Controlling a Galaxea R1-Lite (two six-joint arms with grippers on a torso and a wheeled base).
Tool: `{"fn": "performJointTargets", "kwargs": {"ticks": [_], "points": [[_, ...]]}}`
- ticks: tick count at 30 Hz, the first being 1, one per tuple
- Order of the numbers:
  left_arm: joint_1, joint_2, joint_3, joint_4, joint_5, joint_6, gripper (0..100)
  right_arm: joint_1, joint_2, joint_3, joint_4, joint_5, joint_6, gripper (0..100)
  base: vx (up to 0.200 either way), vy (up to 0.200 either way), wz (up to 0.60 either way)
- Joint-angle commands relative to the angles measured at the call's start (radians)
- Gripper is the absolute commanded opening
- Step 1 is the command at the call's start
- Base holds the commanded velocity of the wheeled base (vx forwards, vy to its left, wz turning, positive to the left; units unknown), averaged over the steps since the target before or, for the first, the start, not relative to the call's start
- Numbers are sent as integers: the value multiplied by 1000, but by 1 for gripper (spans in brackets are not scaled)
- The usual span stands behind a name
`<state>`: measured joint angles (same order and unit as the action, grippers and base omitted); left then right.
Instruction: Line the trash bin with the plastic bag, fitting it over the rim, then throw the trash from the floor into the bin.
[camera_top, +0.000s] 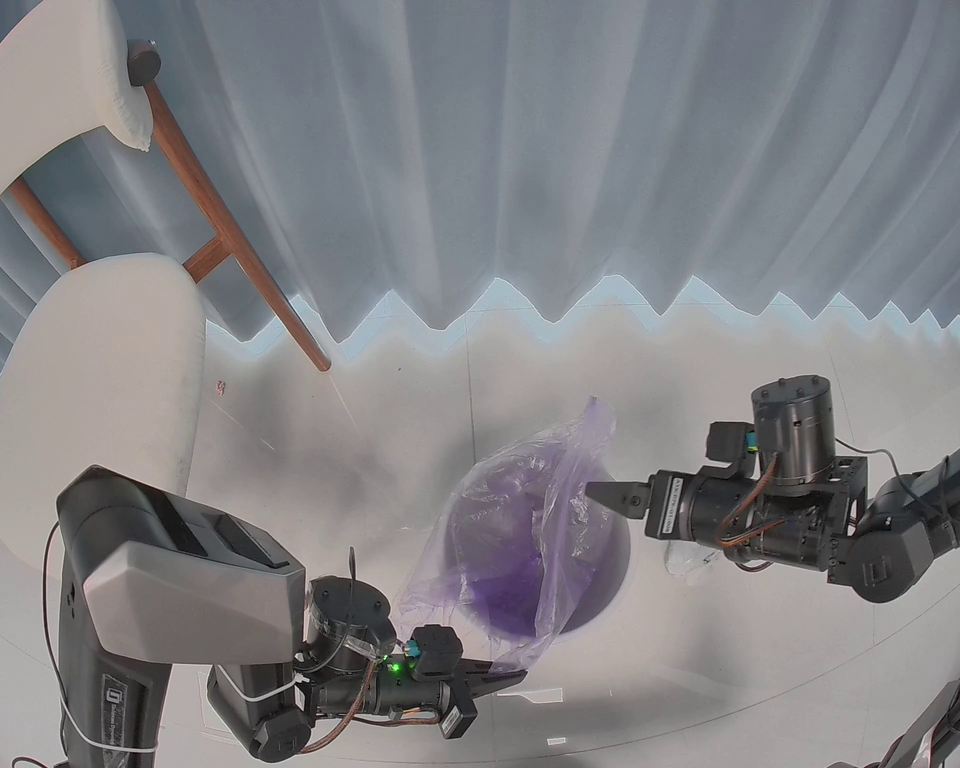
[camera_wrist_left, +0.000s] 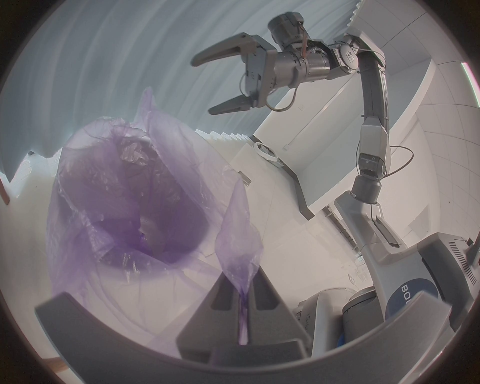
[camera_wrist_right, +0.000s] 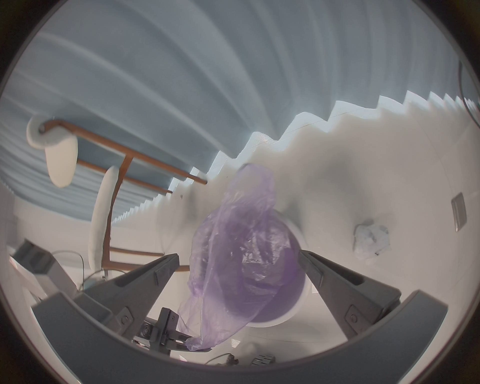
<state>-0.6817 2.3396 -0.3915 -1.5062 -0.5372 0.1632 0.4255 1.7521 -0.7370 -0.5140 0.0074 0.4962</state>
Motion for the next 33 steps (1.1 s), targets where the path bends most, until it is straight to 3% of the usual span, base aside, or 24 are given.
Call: {"fn": "performJointTargets", "kwargs": {"ticks": [1, 8, 18, 19, 27, 33], "points": [[-13, 10, -7, 0, 2, -1, 0, 47, 96, -38, 2, -1, -41, 100, 0, 0, 0], [-15, 23, -27, 0, 2, -1, 0, 62, 145, -38, 0, -1, -143, 100, 0, 0, 0], [-35, 27, -26, 0, 2, -1, 0, 62, 233, -91, -44, -1, -154, 100, 0, 0, 0], [-36, 27, -24, 0, 2, -1, 0, 64, 236, -93, -44, -1, -154, 0, 0, 0, 0], [-59, 44, -23, 0, 0, 1, 0, 44, 224, -88, -44, -1, -166, 0, 0, 0, 0], [-93, 87, -32, 0, -3, 4, 0, -74, 161, -8, -44, 2, -174, 0, 0, 0, 0]]}}
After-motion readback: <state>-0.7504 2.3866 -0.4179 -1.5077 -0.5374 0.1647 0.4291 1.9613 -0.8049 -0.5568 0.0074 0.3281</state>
